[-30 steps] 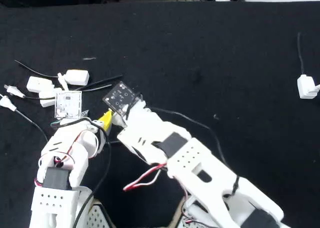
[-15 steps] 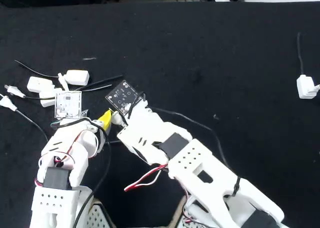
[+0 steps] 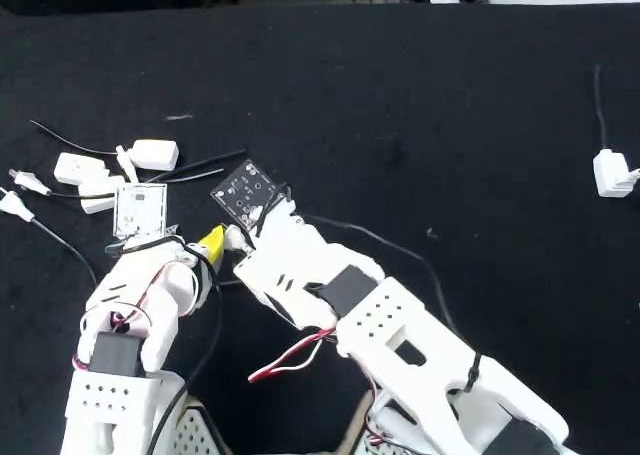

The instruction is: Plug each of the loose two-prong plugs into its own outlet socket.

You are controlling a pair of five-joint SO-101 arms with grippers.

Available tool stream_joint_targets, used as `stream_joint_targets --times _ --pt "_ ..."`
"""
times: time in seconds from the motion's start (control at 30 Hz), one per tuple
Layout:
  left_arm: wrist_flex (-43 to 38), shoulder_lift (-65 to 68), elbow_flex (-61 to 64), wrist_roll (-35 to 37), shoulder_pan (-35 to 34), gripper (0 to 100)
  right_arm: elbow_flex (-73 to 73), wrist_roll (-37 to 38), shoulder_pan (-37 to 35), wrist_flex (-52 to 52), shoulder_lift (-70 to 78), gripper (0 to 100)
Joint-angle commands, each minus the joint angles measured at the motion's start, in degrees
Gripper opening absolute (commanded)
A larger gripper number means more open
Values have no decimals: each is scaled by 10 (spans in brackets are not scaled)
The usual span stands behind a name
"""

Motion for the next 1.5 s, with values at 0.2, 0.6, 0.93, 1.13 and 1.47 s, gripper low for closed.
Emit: stream_joint_targets --times 0.2,0.6,0.93,1.13,1.47 --pt "-3 4 -3 -4 8 223 -11 -4 5 -18 -29 11" --pt "-3 -2 0 -20 5 223 -7 -3 27 -18 -29 11" --pt "-3 -2 0 -21 4 223 -80 4 84 88 -23 11" --pt "-3 -2 3 -22 4 223 -144 80 120 209 -23 11" --pt "-4 -2 0 -19 4 223 -124 109 44 228 -26 11"
